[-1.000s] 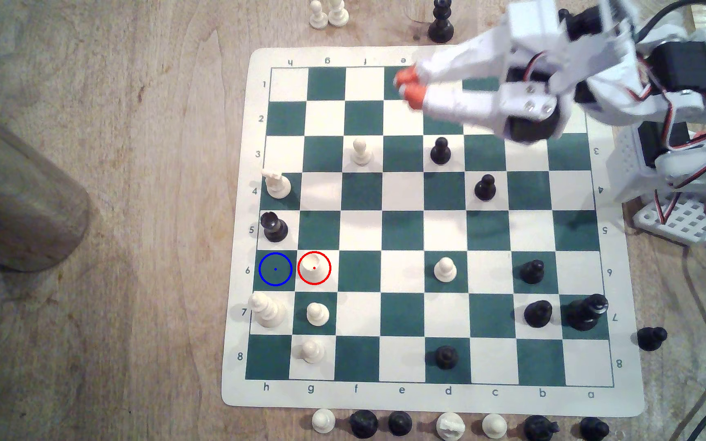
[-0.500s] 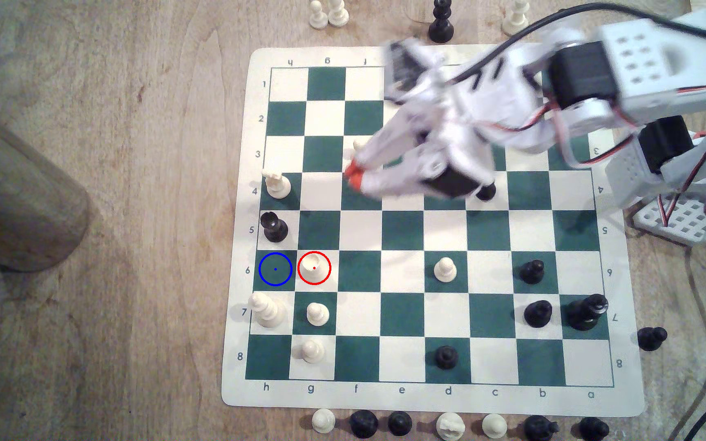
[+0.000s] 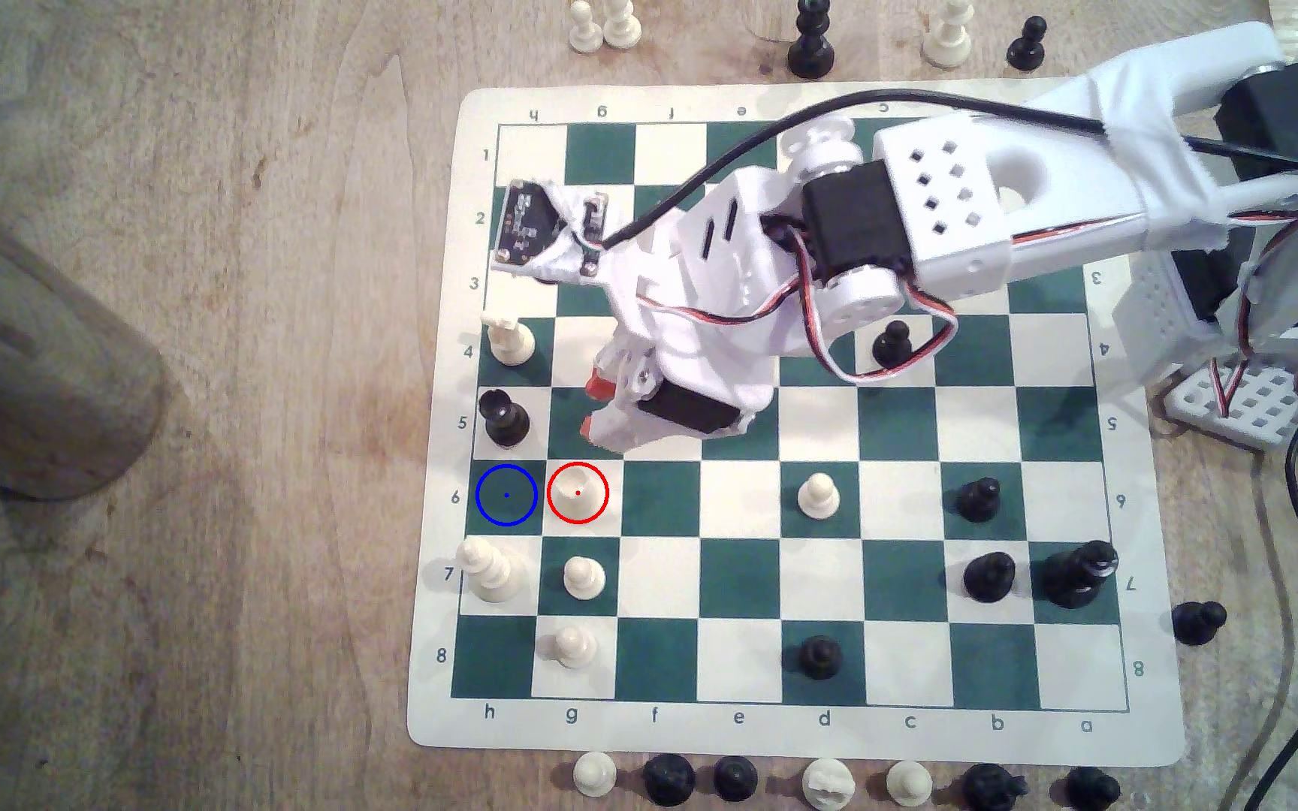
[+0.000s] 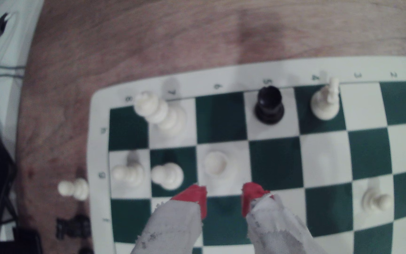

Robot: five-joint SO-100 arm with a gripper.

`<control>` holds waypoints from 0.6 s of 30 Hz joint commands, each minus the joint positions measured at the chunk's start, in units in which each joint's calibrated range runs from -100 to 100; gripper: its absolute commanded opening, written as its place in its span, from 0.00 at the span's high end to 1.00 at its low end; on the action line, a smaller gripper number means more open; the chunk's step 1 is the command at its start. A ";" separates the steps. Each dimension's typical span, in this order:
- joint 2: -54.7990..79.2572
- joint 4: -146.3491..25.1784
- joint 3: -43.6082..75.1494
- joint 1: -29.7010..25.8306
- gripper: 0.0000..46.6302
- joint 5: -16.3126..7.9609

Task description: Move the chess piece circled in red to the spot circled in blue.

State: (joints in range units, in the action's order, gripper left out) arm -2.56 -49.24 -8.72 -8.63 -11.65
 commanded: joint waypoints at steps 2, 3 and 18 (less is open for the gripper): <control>3.74 2.31 7.72 -0.72 0.79 -0.59; 4.51 2.81 7.81 -0.72 0.77 -0.63; 10.03 8.29 7.36 -2.05 0.72 -1.61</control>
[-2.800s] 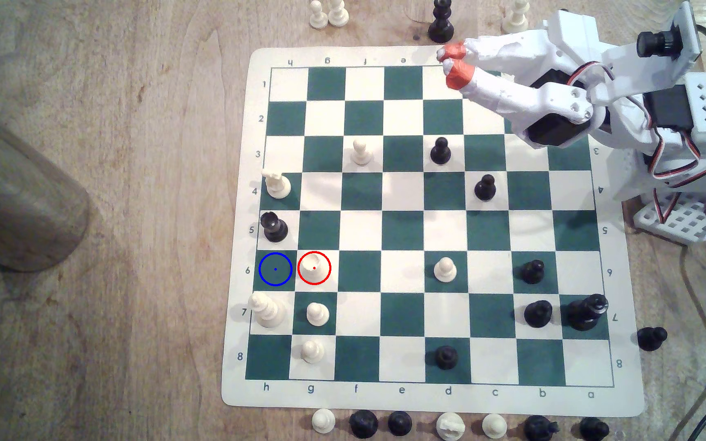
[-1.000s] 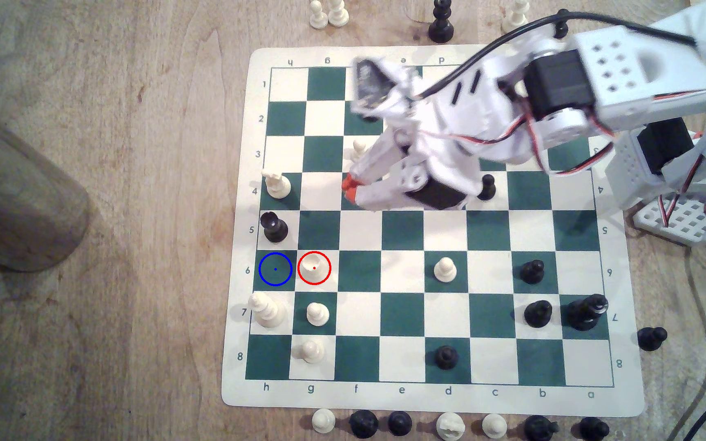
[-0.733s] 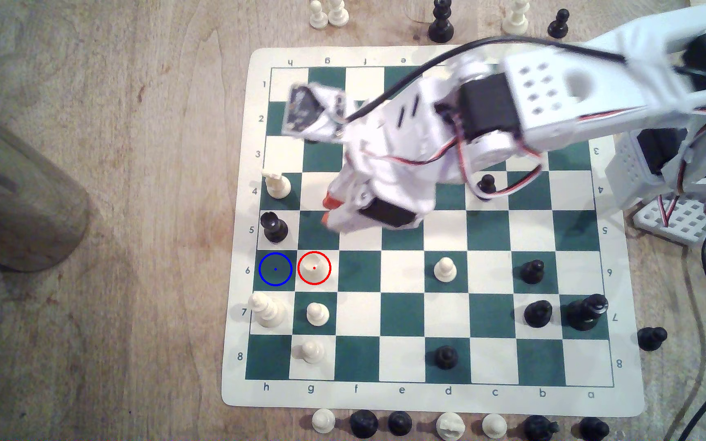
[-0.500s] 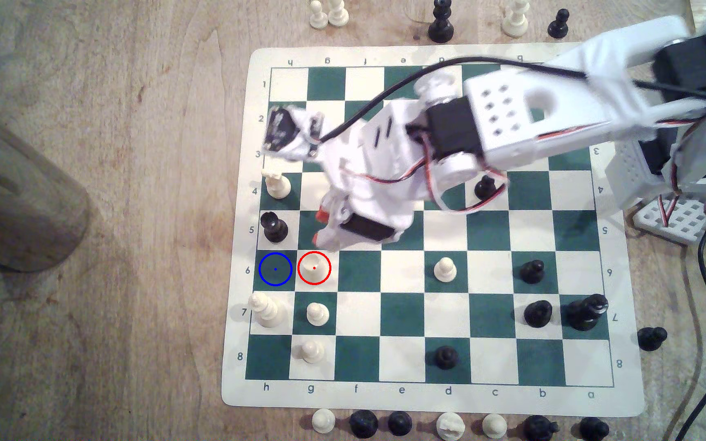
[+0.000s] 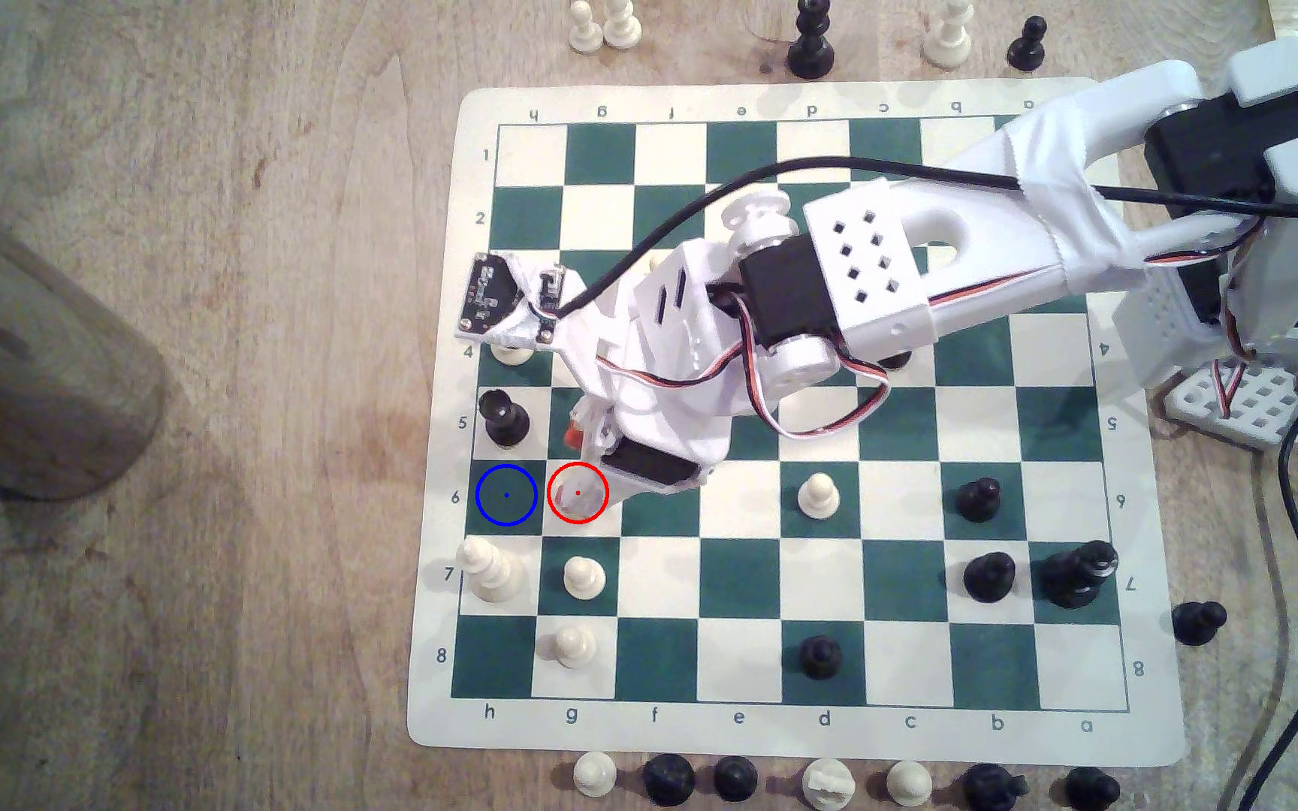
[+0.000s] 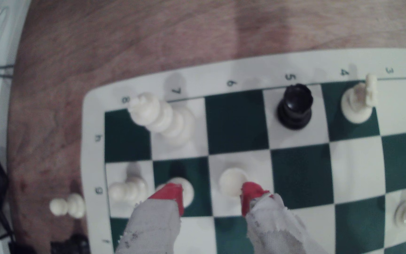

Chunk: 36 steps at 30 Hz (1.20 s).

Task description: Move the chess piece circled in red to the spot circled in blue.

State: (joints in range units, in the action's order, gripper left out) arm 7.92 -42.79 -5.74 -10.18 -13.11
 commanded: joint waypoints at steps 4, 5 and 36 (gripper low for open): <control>1.59 2.74 4.74 -0.19 0.72 -0.15; 1.93 2.99 4.83 -0.03 0.72 -0.15; 6.17 6.18 3.83 -0.19 0.73 -0.10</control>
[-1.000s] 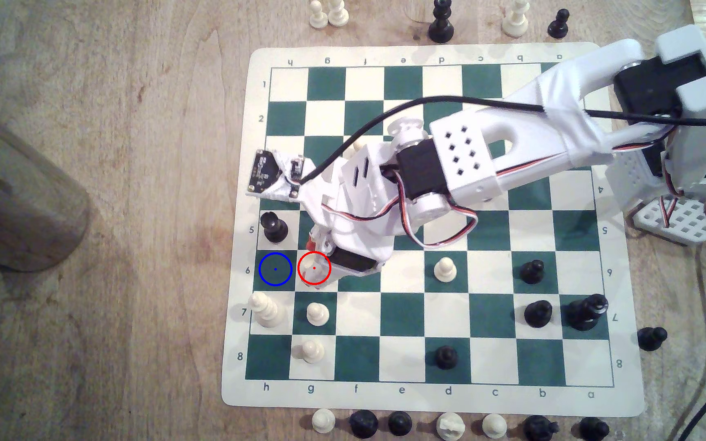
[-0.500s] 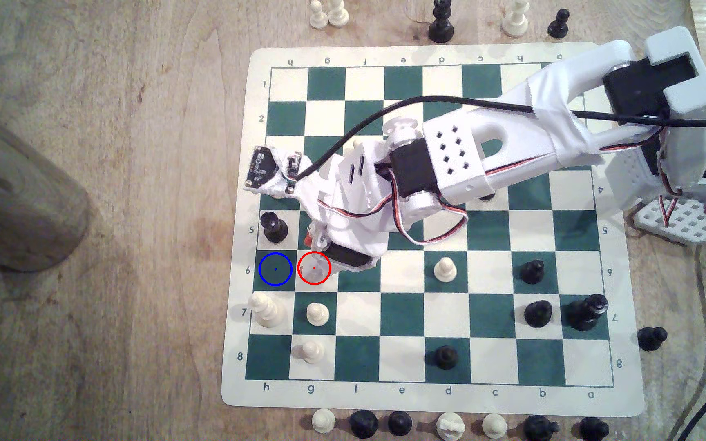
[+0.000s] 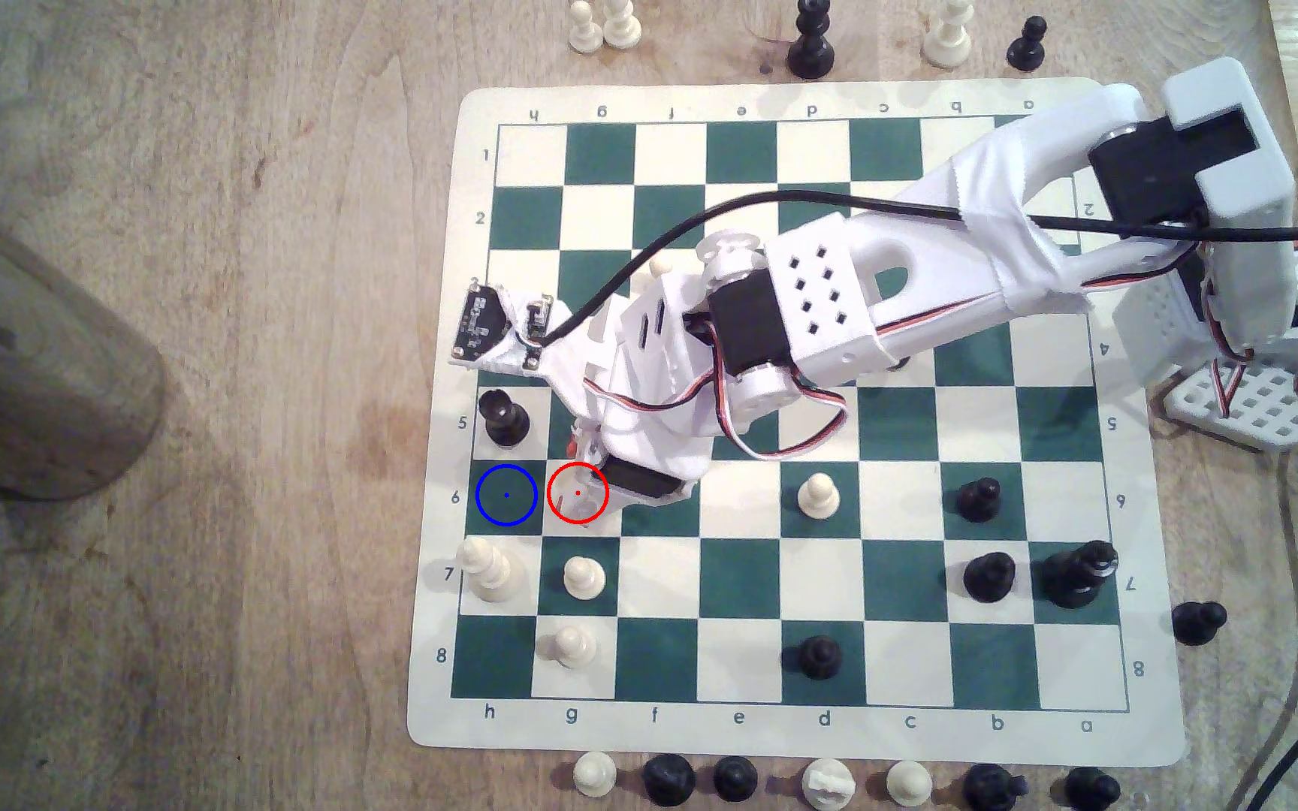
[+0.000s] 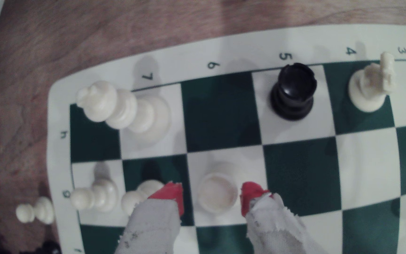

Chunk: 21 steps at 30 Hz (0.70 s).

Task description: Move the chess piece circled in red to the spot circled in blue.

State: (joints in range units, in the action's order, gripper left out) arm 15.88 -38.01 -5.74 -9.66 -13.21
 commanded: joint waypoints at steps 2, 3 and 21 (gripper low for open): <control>-1.53 1.56 3.83 -0.86 0.74 0.00; -1.53 1.64 3.65 -0.86 0.74 0.00; -1.11 2.79 2.02 -0.55 1.00 0.39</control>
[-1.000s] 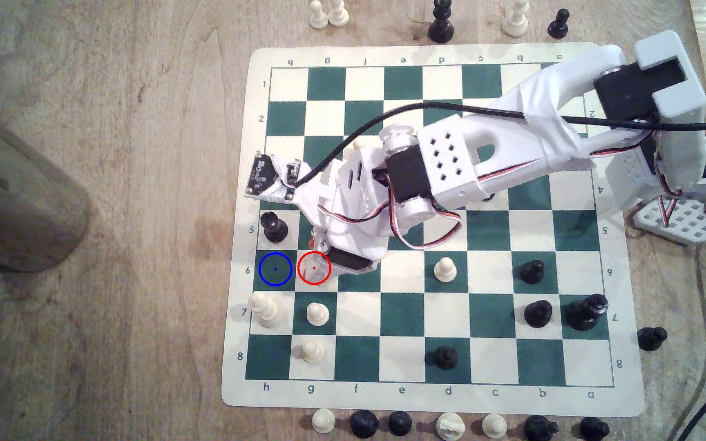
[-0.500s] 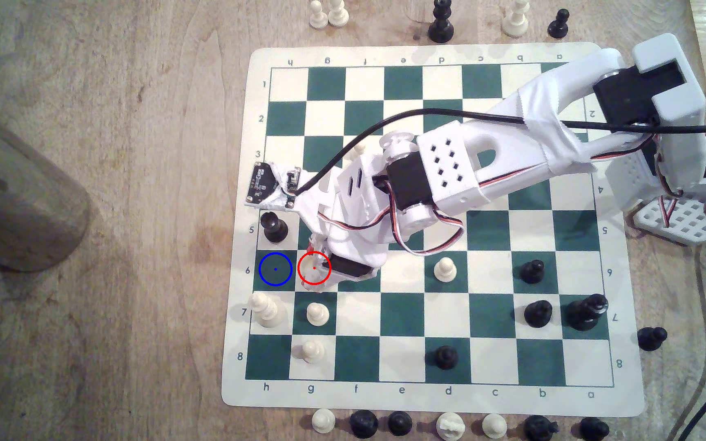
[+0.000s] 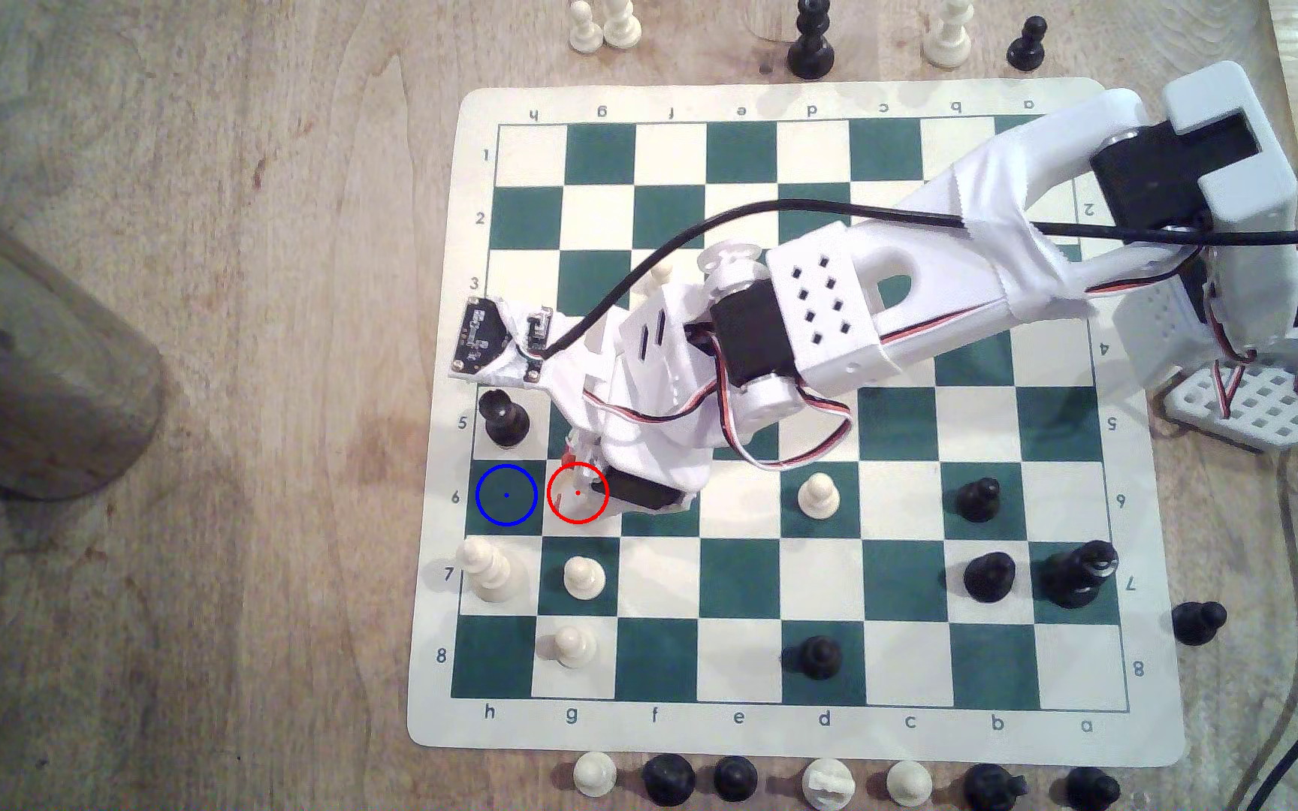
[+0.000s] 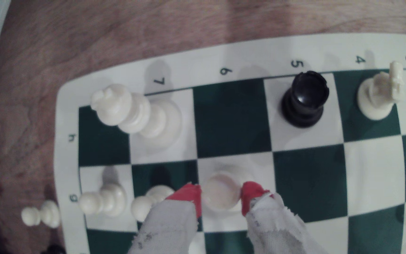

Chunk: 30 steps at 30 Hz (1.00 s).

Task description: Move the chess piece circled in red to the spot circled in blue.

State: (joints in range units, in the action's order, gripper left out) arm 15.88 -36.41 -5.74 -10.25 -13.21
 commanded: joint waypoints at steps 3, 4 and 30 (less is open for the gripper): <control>-2.21 1.20 1.30 0.04 1.00 0.59; -2.89 1.20 0.84 0.12 1.00 0.73; -12.74 2.43 1.57 1.69 1.00 1.51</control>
State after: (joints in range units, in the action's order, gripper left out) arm 1.47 -38.25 -10.89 -9.00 -11.79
